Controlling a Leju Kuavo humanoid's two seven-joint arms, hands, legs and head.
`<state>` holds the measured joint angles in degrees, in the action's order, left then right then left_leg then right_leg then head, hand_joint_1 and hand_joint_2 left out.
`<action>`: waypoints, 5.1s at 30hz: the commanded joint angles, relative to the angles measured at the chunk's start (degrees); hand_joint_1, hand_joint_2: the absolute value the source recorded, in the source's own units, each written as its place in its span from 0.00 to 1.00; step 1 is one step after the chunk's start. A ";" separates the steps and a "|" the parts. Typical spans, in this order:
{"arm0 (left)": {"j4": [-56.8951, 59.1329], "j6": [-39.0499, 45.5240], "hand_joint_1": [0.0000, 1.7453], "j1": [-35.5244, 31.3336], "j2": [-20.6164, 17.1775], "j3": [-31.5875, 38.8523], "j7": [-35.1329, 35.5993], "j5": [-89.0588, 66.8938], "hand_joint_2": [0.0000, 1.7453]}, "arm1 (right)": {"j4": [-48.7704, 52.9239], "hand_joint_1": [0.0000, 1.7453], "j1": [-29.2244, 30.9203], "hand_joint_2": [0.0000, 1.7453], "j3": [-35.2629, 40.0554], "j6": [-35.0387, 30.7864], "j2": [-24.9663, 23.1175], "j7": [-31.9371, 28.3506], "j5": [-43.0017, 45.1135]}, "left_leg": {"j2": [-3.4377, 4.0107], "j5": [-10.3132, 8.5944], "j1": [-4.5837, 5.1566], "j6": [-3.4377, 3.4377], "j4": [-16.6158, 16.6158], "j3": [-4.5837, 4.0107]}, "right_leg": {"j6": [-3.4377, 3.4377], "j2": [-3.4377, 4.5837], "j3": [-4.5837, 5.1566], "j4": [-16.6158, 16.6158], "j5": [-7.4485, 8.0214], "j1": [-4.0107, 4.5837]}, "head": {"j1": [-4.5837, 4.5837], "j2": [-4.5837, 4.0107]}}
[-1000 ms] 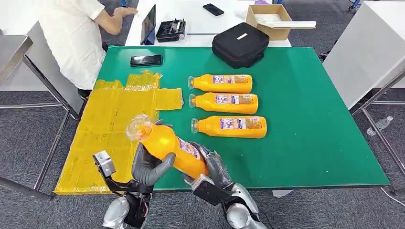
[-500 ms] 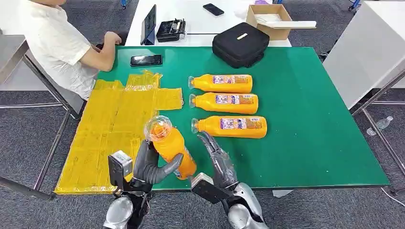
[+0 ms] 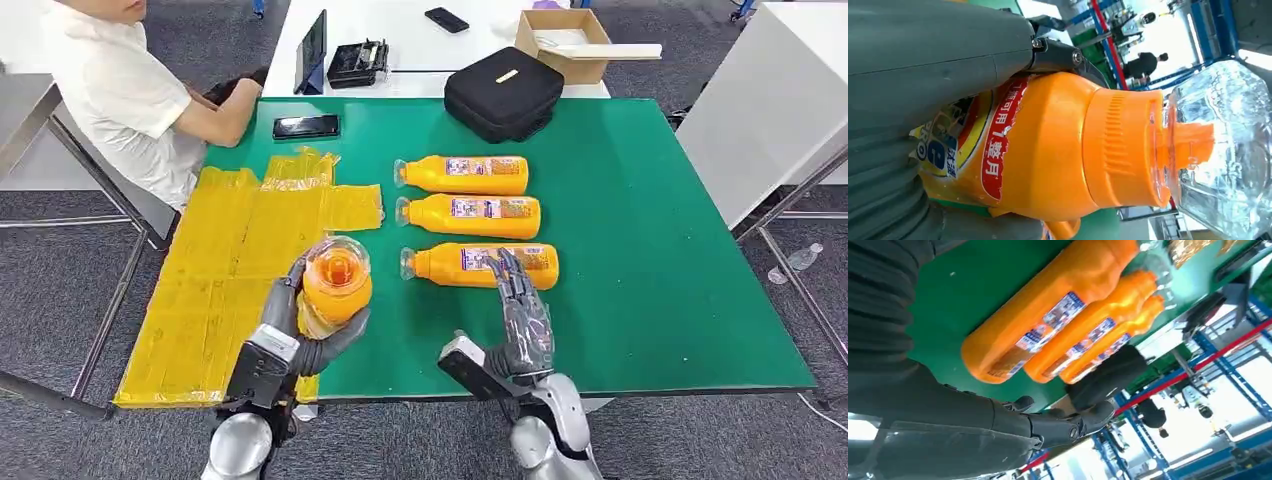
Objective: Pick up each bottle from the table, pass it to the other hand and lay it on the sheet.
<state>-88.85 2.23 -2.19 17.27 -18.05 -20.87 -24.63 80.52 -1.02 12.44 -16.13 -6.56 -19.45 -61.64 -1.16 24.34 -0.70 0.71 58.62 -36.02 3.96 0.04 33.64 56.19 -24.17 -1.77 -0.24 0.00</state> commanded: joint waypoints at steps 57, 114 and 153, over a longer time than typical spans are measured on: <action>57.77 7.27 0.00 -25.44 -17.40 5.63 4.59 -44.37 1.00 | -14.70 0.00 10.98 1.00 -5.56 1.96 -3.15 -16.64 17.33 | 0.14 -0.15 -0.03 -0.12 -0.10 0.63 | -0.17 0.12 -0.62 0.01 0.07 0.04 | 0.02 0.00; 0.14 8.77 0.00 1.00 -1.17 -5.45 -8.29 -9.11 1.00 | -21.28 0.00 14.83 1.00 -6.77 -3.13 3.13 7.73 -18.14 | 0.21 -0.08 0.02 -0.05 -0.08 0.27 | -0.11 0.16 -0.27 -0.09 0.10 0.02 | 0.04 0.00; -1.19 10.80 0.00 0.68 -0.34 -3.29 -6.05 -13.40 1.00 | -29.25 0.00 20.58 1.00 -1.47 9.36 3.34 21.01 -28.16 | 0.05 -0.10 -0.01 -0.11 0.00 0.13 | -0.10 0.01 -0.14 0.03 0.04 0.04 | 0.02 0.00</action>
<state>-90.16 13.18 -2.42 15.61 -23.58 -27.65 -37.75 52.92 19.43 10.08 -8.66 -4.17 1.38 -88.89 -1.20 24.19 -0.69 0.60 58.63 -36.02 4.02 0.03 33.63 56.27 -24.11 -1.78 -0.22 0.00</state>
